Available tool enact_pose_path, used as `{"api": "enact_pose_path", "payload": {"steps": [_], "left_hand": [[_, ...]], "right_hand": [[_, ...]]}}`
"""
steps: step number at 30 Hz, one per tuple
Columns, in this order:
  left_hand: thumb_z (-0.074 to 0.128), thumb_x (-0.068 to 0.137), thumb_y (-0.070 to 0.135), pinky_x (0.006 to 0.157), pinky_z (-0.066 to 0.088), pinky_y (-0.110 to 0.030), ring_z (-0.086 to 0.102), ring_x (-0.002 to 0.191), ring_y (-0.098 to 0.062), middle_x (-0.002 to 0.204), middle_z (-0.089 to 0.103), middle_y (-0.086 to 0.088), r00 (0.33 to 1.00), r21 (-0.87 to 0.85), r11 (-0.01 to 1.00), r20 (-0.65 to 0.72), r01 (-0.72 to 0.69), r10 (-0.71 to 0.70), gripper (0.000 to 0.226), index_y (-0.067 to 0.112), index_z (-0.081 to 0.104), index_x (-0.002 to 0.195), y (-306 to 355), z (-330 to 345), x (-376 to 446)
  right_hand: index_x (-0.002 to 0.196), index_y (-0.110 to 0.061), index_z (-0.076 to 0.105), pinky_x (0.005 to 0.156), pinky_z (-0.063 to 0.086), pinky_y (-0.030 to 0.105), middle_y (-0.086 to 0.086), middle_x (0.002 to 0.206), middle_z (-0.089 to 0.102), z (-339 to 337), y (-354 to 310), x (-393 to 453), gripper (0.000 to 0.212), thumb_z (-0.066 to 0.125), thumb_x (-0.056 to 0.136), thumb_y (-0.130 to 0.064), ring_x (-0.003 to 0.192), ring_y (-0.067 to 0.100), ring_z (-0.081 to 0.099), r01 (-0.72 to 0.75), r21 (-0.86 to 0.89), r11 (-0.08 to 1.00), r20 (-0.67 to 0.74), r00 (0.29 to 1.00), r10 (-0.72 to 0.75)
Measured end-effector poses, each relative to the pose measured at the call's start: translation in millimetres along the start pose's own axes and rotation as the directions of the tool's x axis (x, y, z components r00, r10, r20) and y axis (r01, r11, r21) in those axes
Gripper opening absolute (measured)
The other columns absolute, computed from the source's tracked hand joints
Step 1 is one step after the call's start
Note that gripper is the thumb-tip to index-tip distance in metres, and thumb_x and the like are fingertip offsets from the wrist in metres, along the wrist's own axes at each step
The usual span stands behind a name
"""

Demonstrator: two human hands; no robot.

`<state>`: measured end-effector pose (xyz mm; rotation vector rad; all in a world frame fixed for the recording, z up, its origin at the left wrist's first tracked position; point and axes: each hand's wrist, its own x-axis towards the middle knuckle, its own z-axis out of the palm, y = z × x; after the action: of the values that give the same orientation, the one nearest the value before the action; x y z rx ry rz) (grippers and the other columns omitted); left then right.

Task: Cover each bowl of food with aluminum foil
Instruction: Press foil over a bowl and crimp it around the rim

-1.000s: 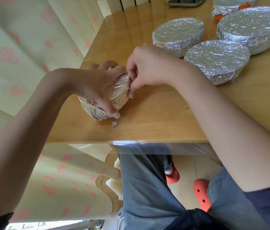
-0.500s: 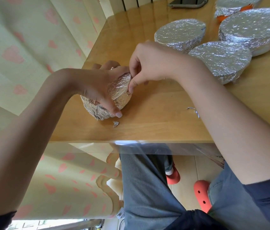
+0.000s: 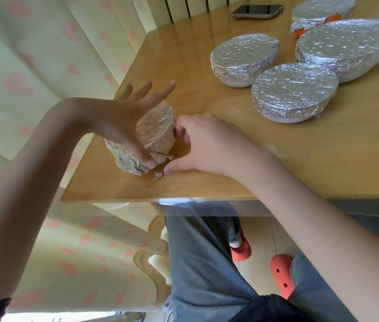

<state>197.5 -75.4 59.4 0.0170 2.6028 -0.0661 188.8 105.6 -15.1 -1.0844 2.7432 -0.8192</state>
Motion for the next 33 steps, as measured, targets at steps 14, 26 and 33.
{"api": "enact_pose_path", "payload": {"steps": [14,26,33], "left_hand": [[0.069,0.03,0.064,0.112,0.027,-0.048,0.017,0.141,-0.018,0.139,0.017,0.025,0.992,-0.05,0.992,-0.039,-0.118,0.116,0.109,0.081,0.007,0.119,2.7,7.4,3.5],[0.067,0.028,0.065,0.109,0.032,-0.045,0.014,0.139,-0.011,0.137,0.015,0.029,0.994,-0.06,0.994,-0.068,-0.094,0.09,0.107,0.069,0.019,0.123,2.4,9.0,1.2],[0.069,0.031,0.065,0.109,0.033,-0.05,0.014,0.141,-0.016,0.143,0.014,0.025,0.995,-0.034,0.996,-0.058,-0.088,0.086,0.111,0.063,0.019,0.13,1.7,7.3,2.5]], "right_hand": [[0.085,-0.018,0.059,0.068,0.05,0.036,0.003,0.085,0.066,21.9,4.8,12.8,0.025,0.07,0.082,-0.04,0.08,0.024,0.061,0.084,0.087,0.993,-0.2,0.978,-0.065],[0.061,-0.021,0.055,0.05,0.027,0.024,-0.01,0.069,0.054,-9.8,9.3,41.1,0.036,0.081,0.061,-0.045,0.073,0.019,0.057,0.021,-0.036,0.999,-0.153,0.988,-0.026],[0.071,-0.023,0.06,0.067,0.052,0.036,-0.012,0.069,0.059,-11.3,13.5,33.7,0.042,0.082,0.055,-0.055,0.068,0.009,0.057,0.07,0.211,0.975,-0.093,0.994,-0.051]]}}
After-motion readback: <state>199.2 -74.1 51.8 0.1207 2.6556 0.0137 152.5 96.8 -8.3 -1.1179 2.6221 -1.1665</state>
